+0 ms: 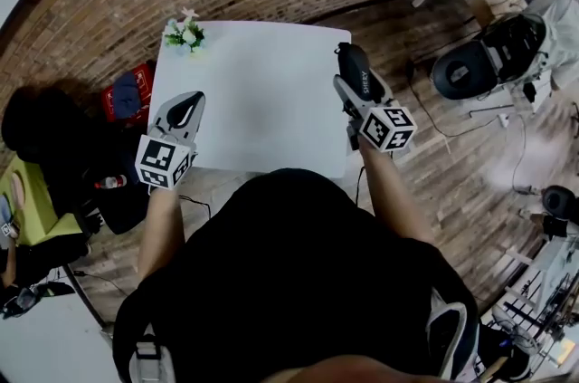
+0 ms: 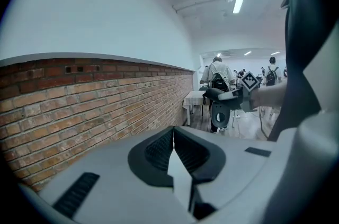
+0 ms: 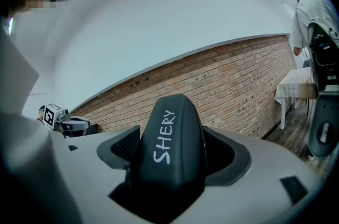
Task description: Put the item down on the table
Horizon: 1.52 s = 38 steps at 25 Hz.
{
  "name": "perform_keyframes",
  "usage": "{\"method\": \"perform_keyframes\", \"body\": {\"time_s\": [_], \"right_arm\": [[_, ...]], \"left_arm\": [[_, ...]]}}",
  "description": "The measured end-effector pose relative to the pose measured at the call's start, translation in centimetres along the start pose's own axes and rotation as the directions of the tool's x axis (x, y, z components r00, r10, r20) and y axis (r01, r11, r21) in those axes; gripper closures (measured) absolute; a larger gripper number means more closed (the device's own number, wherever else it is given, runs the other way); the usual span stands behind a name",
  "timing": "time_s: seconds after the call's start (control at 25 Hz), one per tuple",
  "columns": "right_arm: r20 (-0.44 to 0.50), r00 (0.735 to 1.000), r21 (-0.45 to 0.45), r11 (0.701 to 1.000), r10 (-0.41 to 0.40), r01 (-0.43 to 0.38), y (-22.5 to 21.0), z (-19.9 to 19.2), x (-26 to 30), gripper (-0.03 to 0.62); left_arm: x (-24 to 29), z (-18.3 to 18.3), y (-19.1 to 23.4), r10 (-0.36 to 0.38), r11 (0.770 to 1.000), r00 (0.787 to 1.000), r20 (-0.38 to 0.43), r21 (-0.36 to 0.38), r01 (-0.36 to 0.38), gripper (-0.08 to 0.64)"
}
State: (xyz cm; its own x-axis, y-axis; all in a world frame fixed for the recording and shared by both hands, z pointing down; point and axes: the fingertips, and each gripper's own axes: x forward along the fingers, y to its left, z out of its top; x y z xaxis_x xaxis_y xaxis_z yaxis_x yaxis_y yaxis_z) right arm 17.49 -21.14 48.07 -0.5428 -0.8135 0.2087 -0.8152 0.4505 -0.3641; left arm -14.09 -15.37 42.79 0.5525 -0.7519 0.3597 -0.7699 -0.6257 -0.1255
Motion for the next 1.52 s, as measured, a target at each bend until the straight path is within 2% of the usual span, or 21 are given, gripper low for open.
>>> {"method": "perform_keyframes", "body": {"time_s": [0.92, 1.52], "right_arm": [[-0.019, 0.999, -0.010, 0.999, 0.042, -0.042, -1.0, 0.1, 0.6, 0.213], [-0.018, 0.997, -0.015, 0.997, 0.079, -0.079, -0.6, 0.5, -0.6, 0.215]], "left_arm": [[0.8, 0.0, -1.2, 0.021, 1.000, 1.000, 0.011, -0.024, -0.021, 0.546], [0.5, 0.2, -3.1, 0.032, 0.999, 0.999, -0.021, -0.003, -0.033, 0.543]]}}
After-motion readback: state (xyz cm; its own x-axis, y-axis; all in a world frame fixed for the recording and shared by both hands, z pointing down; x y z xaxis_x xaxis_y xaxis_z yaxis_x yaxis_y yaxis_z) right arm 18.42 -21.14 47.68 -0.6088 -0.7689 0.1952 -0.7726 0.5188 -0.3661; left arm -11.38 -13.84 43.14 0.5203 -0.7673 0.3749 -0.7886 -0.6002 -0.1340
